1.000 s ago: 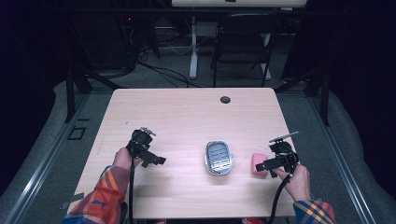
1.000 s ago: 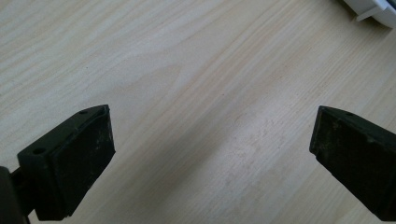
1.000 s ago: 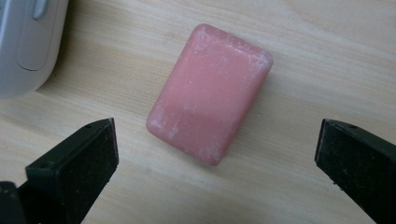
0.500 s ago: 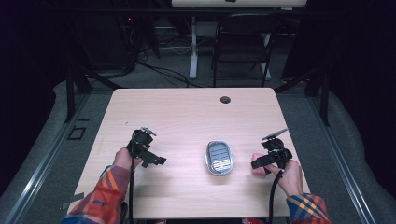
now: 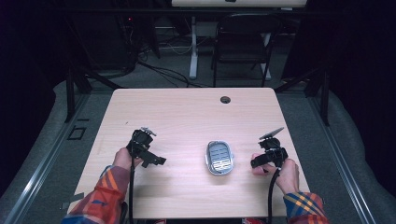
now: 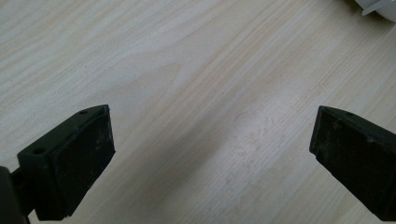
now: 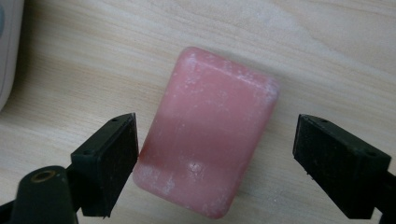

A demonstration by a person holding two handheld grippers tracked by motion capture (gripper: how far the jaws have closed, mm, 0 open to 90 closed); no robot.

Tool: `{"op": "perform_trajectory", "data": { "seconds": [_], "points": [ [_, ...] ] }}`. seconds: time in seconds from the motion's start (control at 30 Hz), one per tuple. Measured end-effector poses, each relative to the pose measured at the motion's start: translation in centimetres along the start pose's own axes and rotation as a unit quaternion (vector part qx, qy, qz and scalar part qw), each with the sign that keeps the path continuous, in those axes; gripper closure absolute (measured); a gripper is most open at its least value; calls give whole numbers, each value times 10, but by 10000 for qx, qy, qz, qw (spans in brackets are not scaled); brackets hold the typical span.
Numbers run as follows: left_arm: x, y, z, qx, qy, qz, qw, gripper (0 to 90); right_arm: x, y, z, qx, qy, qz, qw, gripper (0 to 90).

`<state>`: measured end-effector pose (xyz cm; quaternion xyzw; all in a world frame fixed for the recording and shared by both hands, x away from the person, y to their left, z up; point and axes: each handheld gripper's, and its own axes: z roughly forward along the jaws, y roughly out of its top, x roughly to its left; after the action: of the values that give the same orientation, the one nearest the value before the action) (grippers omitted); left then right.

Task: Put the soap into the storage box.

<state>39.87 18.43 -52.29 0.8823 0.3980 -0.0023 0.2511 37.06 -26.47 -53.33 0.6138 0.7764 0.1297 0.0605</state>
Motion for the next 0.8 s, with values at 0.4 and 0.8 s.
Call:
{"op": "perform_trajectory", "data": {
  "seconds": [0.4, 0.8],
  "points": [
    [0, 0, 0, 20, 15, 6, 10000, 0, -2, -1, 4, 107, 103, -3, 9999, 282],
    [-1, 1, 1, 32, 27, 23, 10000, 0, -2, 1, 7, 387, 70, -72, 9992, 295]
  ]
}}
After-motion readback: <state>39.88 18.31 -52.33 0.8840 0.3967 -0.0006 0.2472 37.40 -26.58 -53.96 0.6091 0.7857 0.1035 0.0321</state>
